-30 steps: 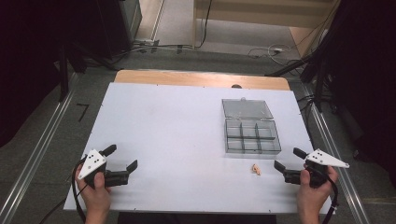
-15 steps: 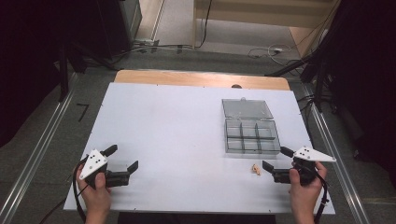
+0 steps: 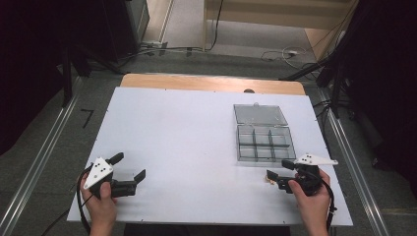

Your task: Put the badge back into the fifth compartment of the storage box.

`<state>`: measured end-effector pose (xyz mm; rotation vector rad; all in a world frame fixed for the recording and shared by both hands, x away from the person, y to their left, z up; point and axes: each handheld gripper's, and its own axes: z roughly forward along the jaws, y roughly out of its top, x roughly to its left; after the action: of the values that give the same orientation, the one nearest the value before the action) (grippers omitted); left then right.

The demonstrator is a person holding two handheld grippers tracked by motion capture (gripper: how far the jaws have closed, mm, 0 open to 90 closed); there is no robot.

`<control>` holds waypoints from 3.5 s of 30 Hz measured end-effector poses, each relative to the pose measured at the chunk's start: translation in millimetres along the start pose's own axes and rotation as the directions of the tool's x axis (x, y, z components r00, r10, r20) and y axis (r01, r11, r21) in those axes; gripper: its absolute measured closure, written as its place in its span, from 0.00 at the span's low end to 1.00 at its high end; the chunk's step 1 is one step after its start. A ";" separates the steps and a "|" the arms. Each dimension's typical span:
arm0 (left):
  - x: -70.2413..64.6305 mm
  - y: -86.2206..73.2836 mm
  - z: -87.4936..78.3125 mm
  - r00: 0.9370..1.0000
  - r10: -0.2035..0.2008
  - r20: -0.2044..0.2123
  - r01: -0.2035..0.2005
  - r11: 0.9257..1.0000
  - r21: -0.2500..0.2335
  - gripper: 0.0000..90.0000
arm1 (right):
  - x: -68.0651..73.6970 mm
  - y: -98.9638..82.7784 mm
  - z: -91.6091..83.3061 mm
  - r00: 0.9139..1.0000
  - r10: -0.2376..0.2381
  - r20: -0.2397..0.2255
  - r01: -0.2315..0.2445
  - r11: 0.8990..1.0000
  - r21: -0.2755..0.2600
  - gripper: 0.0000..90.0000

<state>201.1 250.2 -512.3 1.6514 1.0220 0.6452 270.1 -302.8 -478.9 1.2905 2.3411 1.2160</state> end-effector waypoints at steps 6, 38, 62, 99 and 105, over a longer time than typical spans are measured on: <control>0.0 0.0 0.2 1.000 0.001 -0.001 -0.001 1.000 0.001 0.01 | -2.6 -2.3 5.1 0.999 0.037 0.011 -0.038 0.998 0.042 0.35; 0.1 0.0 0.2 1.000 -0.001 0.000 0.001 1.000 0.004 0.01 | -3.6 -8.4 20.0 0.998 0.062 0.031 -0.066 0.986 0.153 0.57; -0.4 0.0 0.6 1.000 0.001 -0.002 -0.001 1.000 0.008 0.01 | -0.5 -8.6 20.7 1.000 -0.008 0.010 0.006 0.983 0.185 0.66; -0.1 -0.1 1.1 1.000 -0.002 -0.005 0.002 1.000 0.011 0.01 | 6.1 -8.6 17.8 0.991 -0.083 -0.102 0.100 0.980 0.172 0.88; -0.2 -0.3 0.6 1.000 -0.008 -0.009 0.008 1.000 0.009 0.01 | 8.9 -5.0 16.8 0.991 -0.084 -0.101 0.099 0.983 0.157 0.88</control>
<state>201.4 249.7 -512.8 1.6524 1.0385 0.6438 270.5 -287.8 -491.6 1.1810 2.5825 1.1017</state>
